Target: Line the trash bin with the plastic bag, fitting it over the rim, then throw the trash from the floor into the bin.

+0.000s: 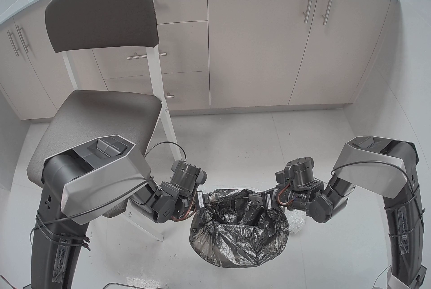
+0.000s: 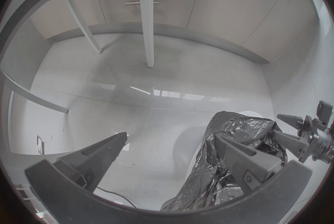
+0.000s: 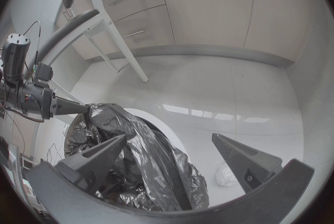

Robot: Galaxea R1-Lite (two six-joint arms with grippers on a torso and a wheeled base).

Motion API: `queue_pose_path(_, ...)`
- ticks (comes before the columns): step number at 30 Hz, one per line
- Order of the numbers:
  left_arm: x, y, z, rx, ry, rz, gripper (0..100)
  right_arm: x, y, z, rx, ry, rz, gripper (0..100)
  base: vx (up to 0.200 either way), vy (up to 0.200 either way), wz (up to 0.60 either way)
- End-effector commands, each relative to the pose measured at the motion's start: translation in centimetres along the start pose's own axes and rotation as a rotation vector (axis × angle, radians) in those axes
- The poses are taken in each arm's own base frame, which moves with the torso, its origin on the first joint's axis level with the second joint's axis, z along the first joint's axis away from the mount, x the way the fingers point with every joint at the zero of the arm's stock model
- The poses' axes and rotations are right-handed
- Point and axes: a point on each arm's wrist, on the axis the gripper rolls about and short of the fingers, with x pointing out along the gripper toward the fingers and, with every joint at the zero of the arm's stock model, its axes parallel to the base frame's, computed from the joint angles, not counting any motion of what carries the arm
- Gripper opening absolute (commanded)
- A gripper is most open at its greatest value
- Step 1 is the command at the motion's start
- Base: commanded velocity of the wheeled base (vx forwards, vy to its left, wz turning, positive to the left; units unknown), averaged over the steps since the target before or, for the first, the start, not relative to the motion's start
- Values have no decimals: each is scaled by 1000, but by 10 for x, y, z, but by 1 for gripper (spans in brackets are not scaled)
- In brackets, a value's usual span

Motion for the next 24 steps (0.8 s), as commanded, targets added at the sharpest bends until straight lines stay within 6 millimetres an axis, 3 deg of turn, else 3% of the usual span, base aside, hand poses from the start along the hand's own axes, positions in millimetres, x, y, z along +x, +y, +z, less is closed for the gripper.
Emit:
queue_pose_path(1, 3, 0, -3, 3, 6, 4, 100, 7, 5, 3, -15, -14, 11, 100, 0, 0, 0)
queue_pose_path(8, 3, 0, -3, 3, 6, 4, 100, 14, 5, 1, -15, -10, 9, 100, 0, 0, 0)
queue_pose_path(15, 3, -1, -4, 8, 6, 2, 100, 38, -11, 3, 6, -50, -38, 100, 0, 0, 0)
queue_pose_path(24, 3, -1, -5, 12, 9, 2, 100, 46, -23, 11, 27, -52, -64, 100, 0, 0, 0)
